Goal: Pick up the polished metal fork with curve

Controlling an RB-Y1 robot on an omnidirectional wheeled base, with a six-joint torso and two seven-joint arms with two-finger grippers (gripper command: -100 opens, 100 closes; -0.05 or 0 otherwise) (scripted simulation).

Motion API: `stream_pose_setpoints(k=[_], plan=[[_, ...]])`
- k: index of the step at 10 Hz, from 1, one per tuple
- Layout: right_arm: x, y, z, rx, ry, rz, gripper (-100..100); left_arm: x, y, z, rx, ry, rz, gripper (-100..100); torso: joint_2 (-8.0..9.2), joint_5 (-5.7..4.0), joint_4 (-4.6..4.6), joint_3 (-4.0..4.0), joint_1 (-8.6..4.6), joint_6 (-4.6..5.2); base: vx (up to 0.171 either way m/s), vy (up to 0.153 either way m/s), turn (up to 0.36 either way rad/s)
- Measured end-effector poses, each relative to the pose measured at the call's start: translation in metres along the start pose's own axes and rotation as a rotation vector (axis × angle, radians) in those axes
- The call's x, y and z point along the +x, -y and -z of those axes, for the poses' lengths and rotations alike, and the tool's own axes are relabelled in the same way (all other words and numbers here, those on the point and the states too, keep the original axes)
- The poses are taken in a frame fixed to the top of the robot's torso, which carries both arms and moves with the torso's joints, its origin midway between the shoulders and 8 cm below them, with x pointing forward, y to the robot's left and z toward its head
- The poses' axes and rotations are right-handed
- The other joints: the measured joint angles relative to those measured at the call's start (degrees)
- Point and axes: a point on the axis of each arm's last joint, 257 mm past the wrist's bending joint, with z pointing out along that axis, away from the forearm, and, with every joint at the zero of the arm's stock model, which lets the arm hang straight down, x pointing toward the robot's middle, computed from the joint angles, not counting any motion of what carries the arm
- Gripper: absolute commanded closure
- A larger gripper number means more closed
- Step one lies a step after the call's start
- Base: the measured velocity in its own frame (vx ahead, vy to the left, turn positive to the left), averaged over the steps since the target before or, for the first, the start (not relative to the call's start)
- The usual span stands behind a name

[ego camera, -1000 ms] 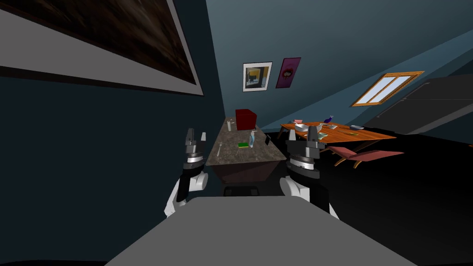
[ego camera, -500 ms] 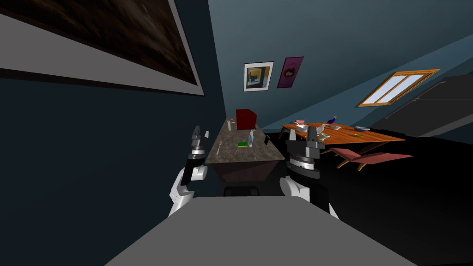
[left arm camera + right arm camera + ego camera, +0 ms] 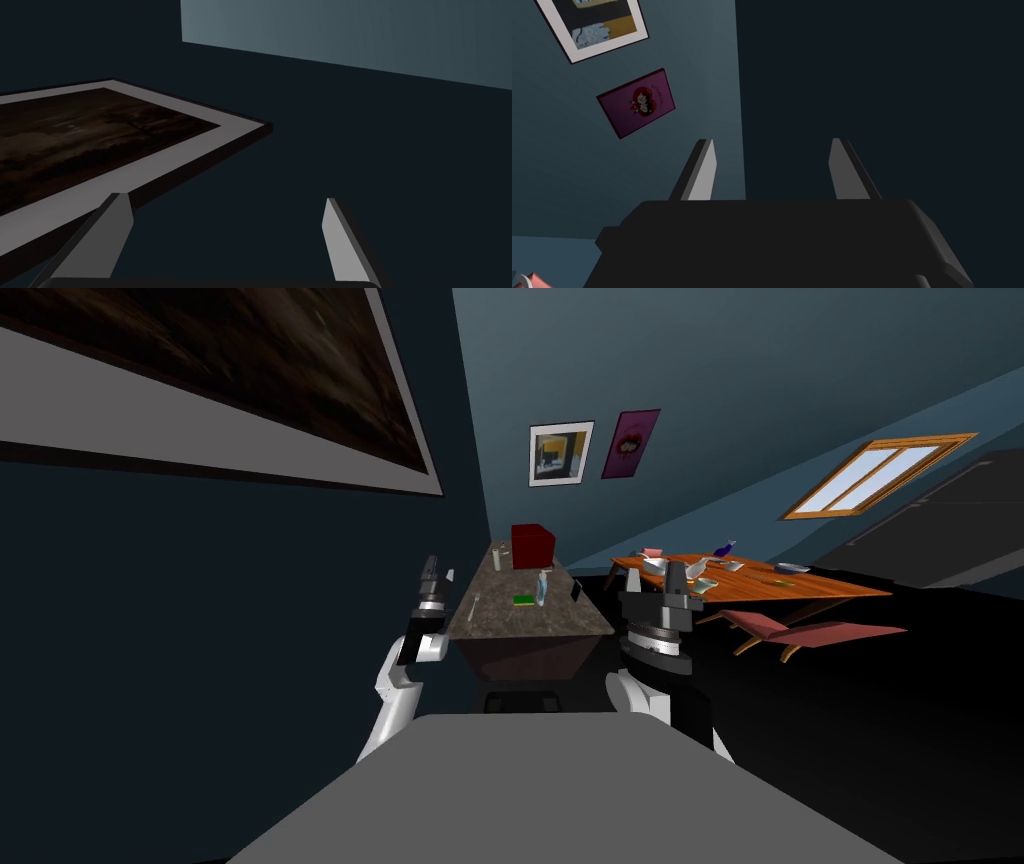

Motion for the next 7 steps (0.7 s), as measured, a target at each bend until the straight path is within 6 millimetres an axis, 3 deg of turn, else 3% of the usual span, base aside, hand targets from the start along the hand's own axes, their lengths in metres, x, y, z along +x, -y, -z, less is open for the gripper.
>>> stream_pose_setpoints(k=[7], plan=[[0.000,0.000,0.000,0.000,0.000,0.000,0,-0.029,-0.052,-0.046,-0.136,0.076,0.103,-100,-0.01,0.00,0.00,0.00,0.00,-0.01,-0.013,-0.029,0.032]])
